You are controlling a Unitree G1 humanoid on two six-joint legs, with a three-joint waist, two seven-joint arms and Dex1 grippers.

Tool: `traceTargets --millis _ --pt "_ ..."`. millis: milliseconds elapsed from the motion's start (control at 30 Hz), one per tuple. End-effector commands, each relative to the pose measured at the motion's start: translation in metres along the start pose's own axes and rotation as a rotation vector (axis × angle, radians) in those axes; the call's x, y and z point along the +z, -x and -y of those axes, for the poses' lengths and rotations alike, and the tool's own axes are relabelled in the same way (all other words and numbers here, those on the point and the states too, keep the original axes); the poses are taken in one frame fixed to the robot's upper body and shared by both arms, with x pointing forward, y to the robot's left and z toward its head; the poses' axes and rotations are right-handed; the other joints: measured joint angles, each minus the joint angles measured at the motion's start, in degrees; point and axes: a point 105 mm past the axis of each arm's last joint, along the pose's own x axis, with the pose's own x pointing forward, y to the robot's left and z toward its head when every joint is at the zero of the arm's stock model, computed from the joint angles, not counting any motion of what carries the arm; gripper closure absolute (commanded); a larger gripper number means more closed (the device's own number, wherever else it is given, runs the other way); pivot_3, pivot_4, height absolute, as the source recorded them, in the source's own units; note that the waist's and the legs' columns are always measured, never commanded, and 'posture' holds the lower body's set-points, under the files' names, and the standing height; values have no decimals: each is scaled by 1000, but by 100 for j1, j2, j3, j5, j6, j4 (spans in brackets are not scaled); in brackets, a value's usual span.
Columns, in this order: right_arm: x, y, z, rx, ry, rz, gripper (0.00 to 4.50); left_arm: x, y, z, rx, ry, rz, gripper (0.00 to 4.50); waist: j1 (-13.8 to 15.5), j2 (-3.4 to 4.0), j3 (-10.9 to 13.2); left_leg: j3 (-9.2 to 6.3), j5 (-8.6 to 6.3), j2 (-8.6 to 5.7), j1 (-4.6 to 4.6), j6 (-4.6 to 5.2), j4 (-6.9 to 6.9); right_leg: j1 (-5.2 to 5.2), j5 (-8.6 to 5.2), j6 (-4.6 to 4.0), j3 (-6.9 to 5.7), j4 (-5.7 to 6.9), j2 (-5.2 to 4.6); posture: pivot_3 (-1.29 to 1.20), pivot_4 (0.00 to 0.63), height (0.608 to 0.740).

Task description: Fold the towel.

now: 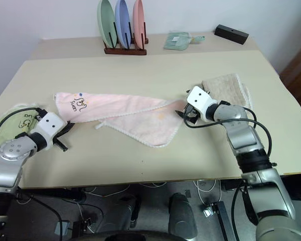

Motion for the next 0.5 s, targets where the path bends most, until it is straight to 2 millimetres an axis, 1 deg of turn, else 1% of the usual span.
traceTargets --millis 33,67,167,200,300,333,400,433,500 --pt "5 -7 12 -19 14 22 0 11 6 -9 44 -5 34 4474 3 0 0 -1 0 0 0 0 0 0 0 0 0 0 1 0 150 740" --pt "3 -12 14 -17 17 14 0 11 7 -9 45 -2 33 4474 2 0 0 -1 0 0 0 -1 0 0 0 0 0 0 1 0 150 740" --pt "2 -19 16 -5 42 9 850 10 9 -7 48 -1 27 4500 -9 0 0 1 1 -1 0 -1 -1 -1 1 -2 3 0 2 0 150 740" --pt "5 -21 15 8 51 21 1280 10 10 -7 50 0 24 4500 -11 0 0 0 1 0 0 -1 -3 -2 1 -2 3 0 2 0 150 740" --pt "14 -22 13 39 65 61 2800 8 13 -6 54 3 16 4500 -12 0 0 0 2 0 0 -4 -12 -8 2 -3 6 0 5 0 150 740" --pt "15 -22 13 50 69 69 3372 8 13 -6 53 4 13 4500 -18 0 0 0 3 0 0 -5 -14 -9 4 -6 7 0 8 0 150 740" --pt "16 -21 12 63 88 70 4323 6 14 -5 49 3 6 4500 -18 1 0 2 3 0 0 -5 -15 -10 6 -10 10 0 13 0 150 740" --pt "16 -21 12 65 95 69 4422 6 14 -4 49 2 5 4500 -18 1 0 2 4 0 0 -7 -16 -12 7 -11 11 1 15 0 150 740" --pt "19 -19 14 62 100 81 4422 6 15 -5 52 7 5 4500 -18 1 0 3 4 3 0 -7 -16 -13 8 -12 14 0 19 0 150 740"
